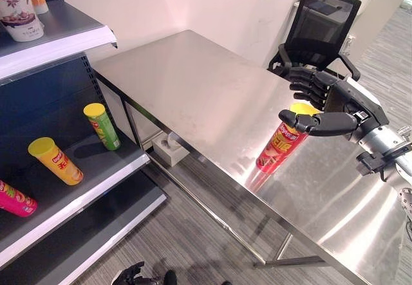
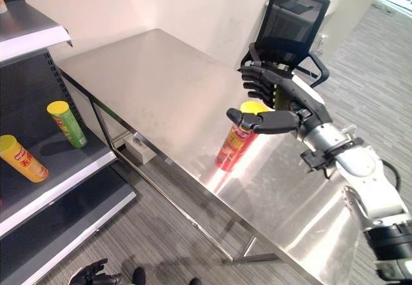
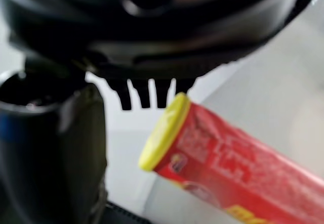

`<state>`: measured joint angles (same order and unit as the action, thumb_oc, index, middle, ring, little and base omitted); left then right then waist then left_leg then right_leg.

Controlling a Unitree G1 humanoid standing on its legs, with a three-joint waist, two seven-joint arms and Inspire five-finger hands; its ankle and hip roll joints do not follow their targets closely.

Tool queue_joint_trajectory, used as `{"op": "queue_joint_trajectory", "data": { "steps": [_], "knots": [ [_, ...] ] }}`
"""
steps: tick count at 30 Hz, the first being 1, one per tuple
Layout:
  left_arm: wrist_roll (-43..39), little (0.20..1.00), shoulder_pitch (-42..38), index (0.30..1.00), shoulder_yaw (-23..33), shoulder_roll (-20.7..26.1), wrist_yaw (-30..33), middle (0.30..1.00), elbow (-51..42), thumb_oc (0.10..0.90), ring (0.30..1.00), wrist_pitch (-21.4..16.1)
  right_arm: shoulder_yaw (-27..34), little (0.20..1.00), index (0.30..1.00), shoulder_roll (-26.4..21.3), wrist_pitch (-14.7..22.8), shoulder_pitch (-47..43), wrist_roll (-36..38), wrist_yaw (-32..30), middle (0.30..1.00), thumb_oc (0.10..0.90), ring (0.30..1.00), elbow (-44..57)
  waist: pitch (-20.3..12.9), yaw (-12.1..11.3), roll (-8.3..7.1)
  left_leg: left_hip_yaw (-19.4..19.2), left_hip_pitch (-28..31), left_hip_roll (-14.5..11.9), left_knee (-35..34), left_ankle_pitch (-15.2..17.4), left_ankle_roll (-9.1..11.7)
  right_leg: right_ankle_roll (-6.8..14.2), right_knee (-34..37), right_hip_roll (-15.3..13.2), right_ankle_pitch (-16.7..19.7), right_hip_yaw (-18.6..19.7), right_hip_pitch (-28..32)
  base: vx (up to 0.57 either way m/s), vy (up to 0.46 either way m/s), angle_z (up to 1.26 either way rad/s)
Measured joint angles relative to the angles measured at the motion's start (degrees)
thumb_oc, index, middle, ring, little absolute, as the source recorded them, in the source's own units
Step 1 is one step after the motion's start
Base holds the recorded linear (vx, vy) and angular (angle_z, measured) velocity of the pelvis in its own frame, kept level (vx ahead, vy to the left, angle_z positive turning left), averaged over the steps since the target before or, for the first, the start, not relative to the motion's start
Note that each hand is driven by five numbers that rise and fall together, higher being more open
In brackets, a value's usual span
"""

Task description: Put the goods on the table back onto the shelves and tidy them up.

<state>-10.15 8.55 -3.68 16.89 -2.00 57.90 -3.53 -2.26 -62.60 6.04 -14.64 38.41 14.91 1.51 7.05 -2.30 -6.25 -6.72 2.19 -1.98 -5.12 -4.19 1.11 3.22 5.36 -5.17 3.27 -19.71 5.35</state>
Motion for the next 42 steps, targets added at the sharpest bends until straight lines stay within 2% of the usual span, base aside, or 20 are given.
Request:
{"op": "queue_joint_trajectory", "data": {
  "steps": [15, 29, 30, 31, 32, 42],
  "knots": [
    [1.22, 0.9, -0.02, 0.9, -0.12, -0.02, -0.04, 0.9, -0.1, 0.8, 0.9, -0.09, -0.79, 0.9, 0.9, -2.73, -0.83, 3.51, -6.92, 0.56, 0.9, 0.8, 0.9, -1.12, -0.16, 0.08, 0.23, 0.45, -0.34, 0.07, 0.01, -0.01, 0.0, 0.01, 0.0, -0.02, -0.01, -0.42, -0.11, 0.0, 0.0, 0.0],
    [1.23, 0.9, -0.02, 0.9, -0.12, -0.02, -0.03, 0.9, -0.07, 0.8, 0.9, -0.09, -1.79, 0.9, 0.9, -2.63, -1.16, 3.19, -7.12, 0.34, 0.9, 0.8, 0.9, -1.18, -0.2, -0.08, 0.21, 0.7, -0.46, 0.08, 0.0, -0.02, 0.0, 0.02, 0.0, -0.02, -0.01, -0.57, -0.09, 0.0, 0.0, 0.0],
    [1.23, 0.9, -0.02, 0.9, -0.12, -0.02, -0.03, 0.9, -0.07, 0.8, 0.9, -0.09, -1.8, 0.82, 0.82, -2.64, -1.17, 3.14, -7.3, 0.21, 0.82, 0.747, 0.82, -1.21, -0.2, -0.12, 0.2, 0.73, -0.47, 0.08, 0.01, -0.02, 0.0, 0.02, 0.0, -0.01, -0.01, -0.58, -0.08, 0.0, 0.0, 0.0],
    [1.22, 0.9, -0.02, 0.9, -0.12, -0.02, -0.02, 0.9, -0.09, 0.8, 0.9, -0.09, -1.8, 0.453, 0.453, -2.64, -1.17, 3.12, -7.89, -0.05, 0.453, 0.502, 0.453, -1.21, -0.22, -0.14, 0.18, 0.75, -0.47, 0.08, 0.01, -0.03, 0.01, 0.02, 0.0, -0.01, -0.01, -0.58, -0.08, 0.0, 0.0, 0.0],
    [1.22, 0.9, -0.02, 0.9, -0.12, -0.02, -0.02, 0.9, -0.09, 0.8, 0.9, -0.09, -1.8, 0.3, 0.3, -2.64, -1.2, 3.03, -8.52, -0.16, 0.3, 0.4, 0.3, -1.34, -0.24, -0.19, 0.15, 0.76, -0.48, 0.09, 0.01, -0.03, 0.01, 0.02, 0.0, -0.02, -0.01, -0.6, -0.08, 0.0, 0.0, 0.0],
    [1.23, 0.9, -0.03, 0.9, -0.13, 0.35, 0.0, 0.9, 0.01, 0.8, 0.9, -0.08, -2.49, 0.3, 0.3, -2.64, -1.7, 1.75, -12.66, -0.1, 0.3, 0.4, 0.3, -3.46, -0.74, -0.31, -0.61, 0.8, -0.5, 0.12, 0.01, -0.04, 0.02, 0.03, 0.01, -0.05, -0.03, -0.64, -0.08, 0.0, 0.0, 0.0]
  ]
}}
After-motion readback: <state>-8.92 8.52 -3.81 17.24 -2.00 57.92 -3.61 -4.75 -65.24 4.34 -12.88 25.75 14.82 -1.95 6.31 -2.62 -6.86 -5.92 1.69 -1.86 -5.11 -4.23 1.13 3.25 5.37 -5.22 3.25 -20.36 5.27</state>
